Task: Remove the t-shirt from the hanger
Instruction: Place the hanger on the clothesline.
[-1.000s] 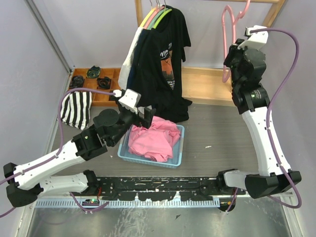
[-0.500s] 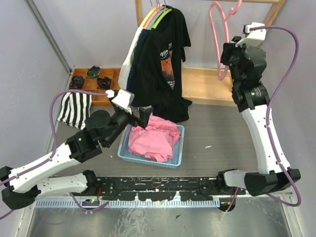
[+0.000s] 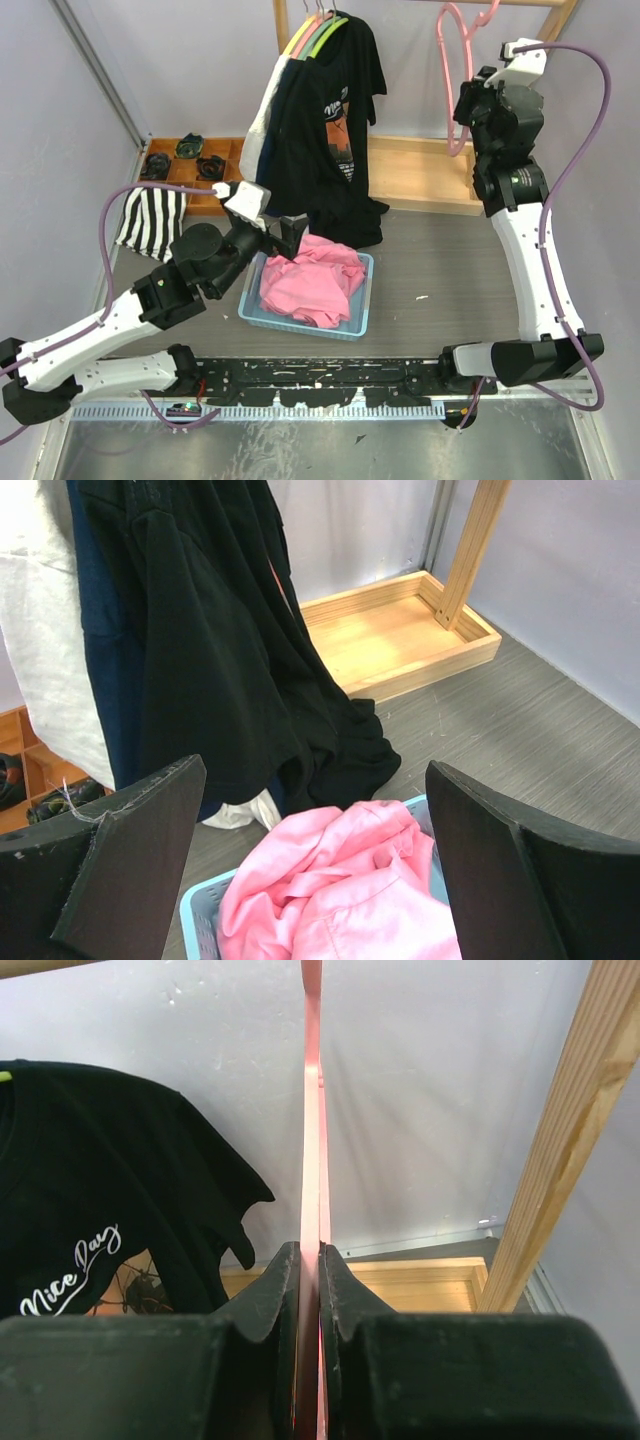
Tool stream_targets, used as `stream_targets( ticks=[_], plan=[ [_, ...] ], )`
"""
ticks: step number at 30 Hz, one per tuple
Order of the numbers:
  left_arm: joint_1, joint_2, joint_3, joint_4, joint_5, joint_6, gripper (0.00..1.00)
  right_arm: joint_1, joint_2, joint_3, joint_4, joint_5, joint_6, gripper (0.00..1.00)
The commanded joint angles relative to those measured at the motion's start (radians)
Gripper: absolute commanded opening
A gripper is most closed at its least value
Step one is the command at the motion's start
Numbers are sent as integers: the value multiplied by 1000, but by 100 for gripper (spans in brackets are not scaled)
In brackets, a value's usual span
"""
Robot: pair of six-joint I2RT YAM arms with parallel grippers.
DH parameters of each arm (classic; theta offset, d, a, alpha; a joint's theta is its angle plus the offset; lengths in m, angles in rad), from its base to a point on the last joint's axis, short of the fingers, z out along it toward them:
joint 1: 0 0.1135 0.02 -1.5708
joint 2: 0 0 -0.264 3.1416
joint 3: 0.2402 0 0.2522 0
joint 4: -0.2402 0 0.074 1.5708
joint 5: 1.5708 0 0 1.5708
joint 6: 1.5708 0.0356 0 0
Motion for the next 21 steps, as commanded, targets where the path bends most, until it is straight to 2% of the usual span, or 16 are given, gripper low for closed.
stream_targets(
  ticks=[1, 18, 19, 21],
  plan=[
    [-2, -16, -5, 11, -17, 9, 98, -21, 11, 82, 28, -4, 18, 1],
    [-2, -45, 24, -30, -61, 17, 98, -102, 90, 145, -46, -85, 69, 1],
    [-2, -47, 24, -32, -61, 17, 98, -103, 88, 146, -52, -85, 68, 2],
    [-2, -50, 25, -38, -64, 14, 98, -103, 81, 146, -61, -84, 69, 14]
  ],
)
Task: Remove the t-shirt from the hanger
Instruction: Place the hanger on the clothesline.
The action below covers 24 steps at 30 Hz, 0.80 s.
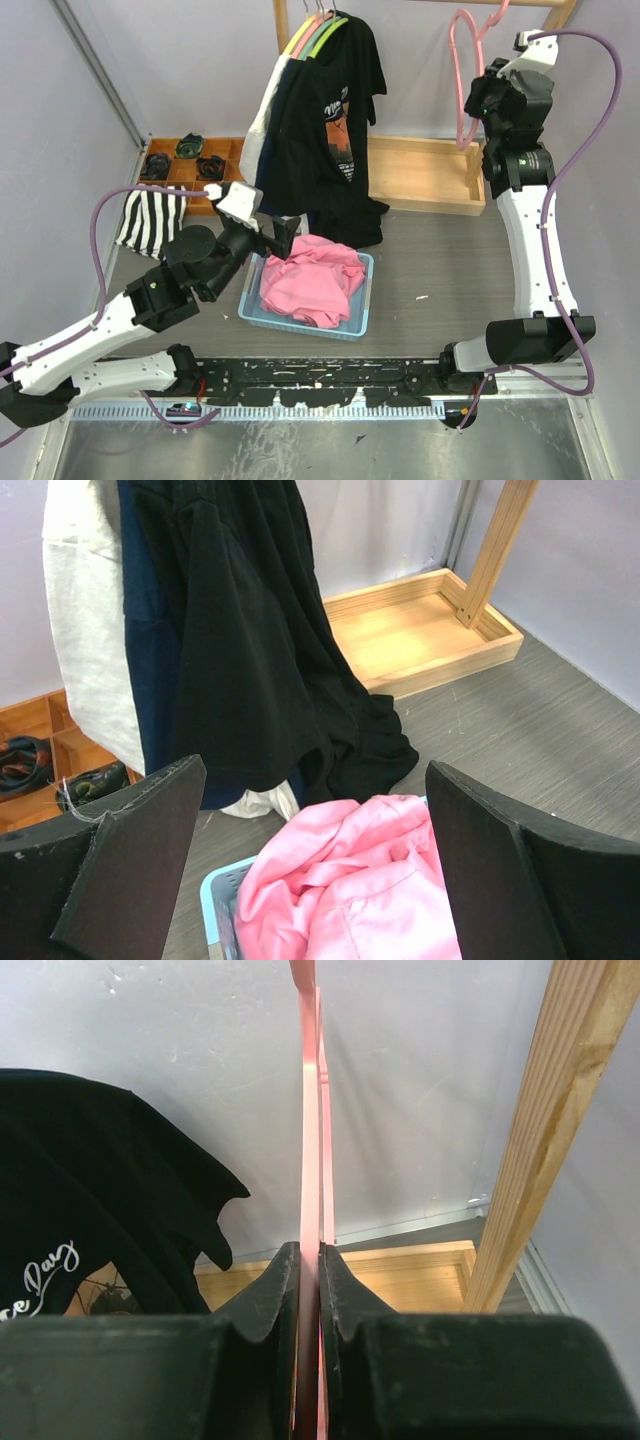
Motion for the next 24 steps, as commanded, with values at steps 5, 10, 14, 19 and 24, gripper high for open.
stream_targets(
  ticks=[5, 10, 14, 19, 24],
  plan=[
    [-2, -33, 38, -25, -37, 8, 98, -5, -62, 43, -15, 3, 11, 57],
    [-2, -33, 62, -56, -51, 12, 98, -4, -118, 46, -43, 37, -14, 71],
    [-3, -36, 84, -75, -70, 21, 98, -4, -171, 50, -69, 45, -25, 75],
    [-2, -24, 121, -112, -85, 30, 98, -5, -223, 59, -72, -7, -14, 76],
    [0, -2, 152, -148, -87, 30, 98, -4, -240, 61, -45, -159, 55, 76]
  ],
)
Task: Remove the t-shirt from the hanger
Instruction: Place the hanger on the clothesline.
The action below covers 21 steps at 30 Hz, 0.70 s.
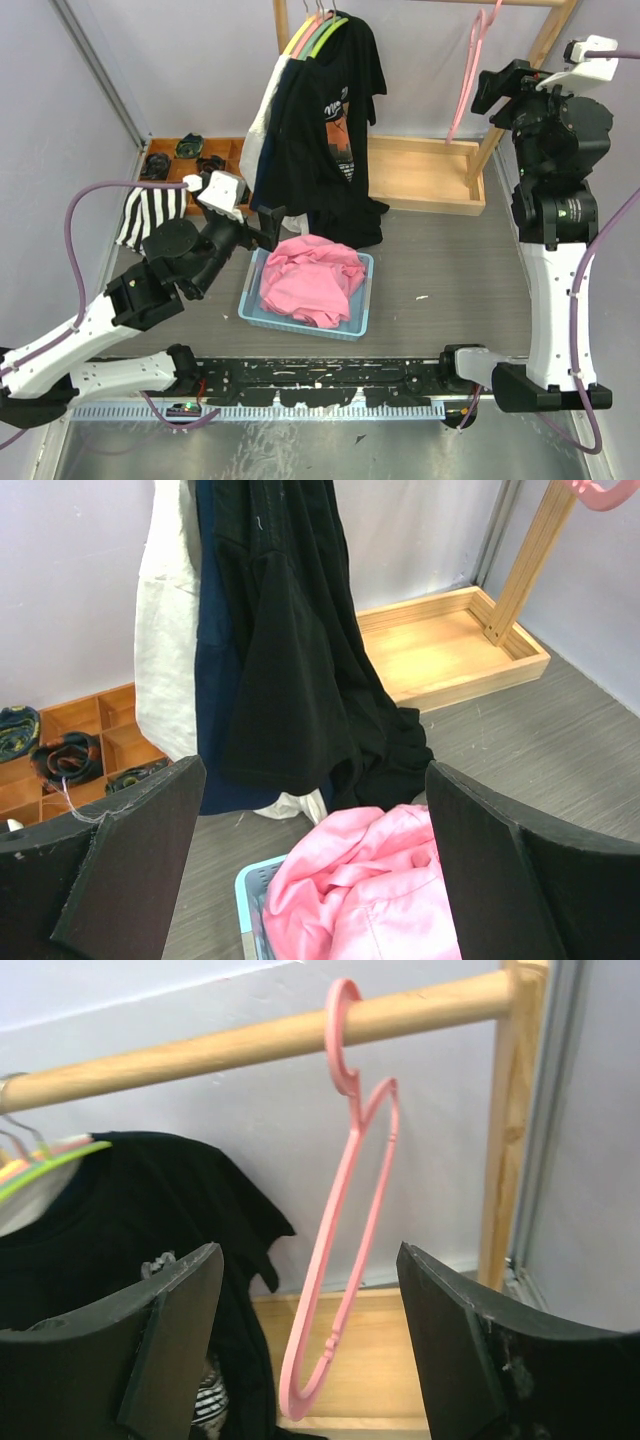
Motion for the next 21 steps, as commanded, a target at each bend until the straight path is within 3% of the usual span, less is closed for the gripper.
stream_targets(
  ticks=[1, 13, 21],
  plan=[
    [0, 13, 44, -32, -16, 12, 98, -2, -13, 28, 61, -161, 68, 75],
    [0, 15, 47, -37, -13, 1, 98, 51, 2, 19, 138, -295, 146, 73],
    [7, 36, 68, -56, -16, -8, 98, 293, 89, 48, 129, -129, 63, 73]
  ],
)
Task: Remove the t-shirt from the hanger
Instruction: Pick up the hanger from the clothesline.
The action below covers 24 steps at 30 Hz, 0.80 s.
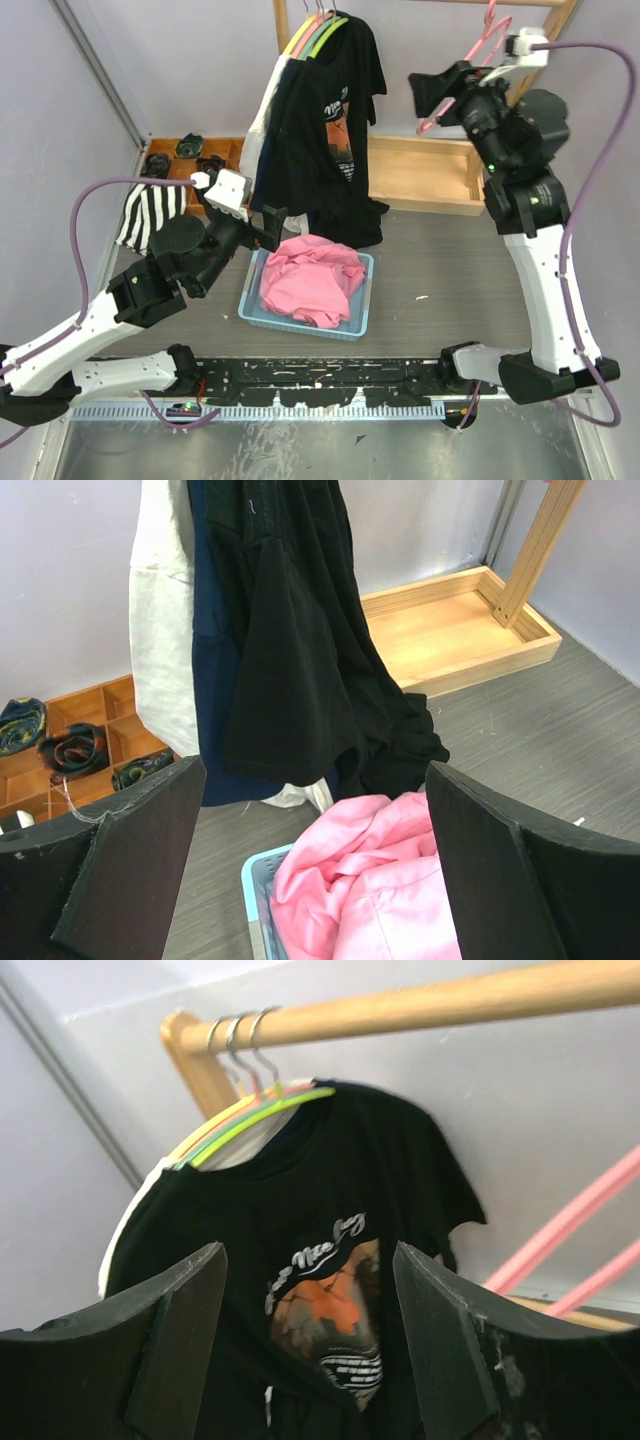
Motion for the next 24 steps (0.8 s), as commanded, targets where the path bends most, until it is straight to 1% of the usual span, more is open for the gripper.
stream_targets(
  ticks=[1, 6, 11, 16, 21, 24],
  plan=[
    [7, 10, 36, -7, -12, -11, 98, 133, 62, 51, 39, 108, -53, 73],
    [8, -2, 12, -14, -1, -41, 98, 266, 133, 79, 60, 183, -63, 73],
    [8, -24, -16, -25, 8, -66, 98, 364, 208, 107, 95, 216, -42, 73],
    [8, -56, -46, -33, 18, -85, 98, 407, 285, 145, 124, 220, -7, 73],
    [8, -76, -65, -41, 16, -97, 98, 418, 334, 163, 162, 221, 45, 66],
    [8, -85, -71, -42, 19, -102, 98, 423, 367, 191, 165, 221, 58, 65]
  ],
)
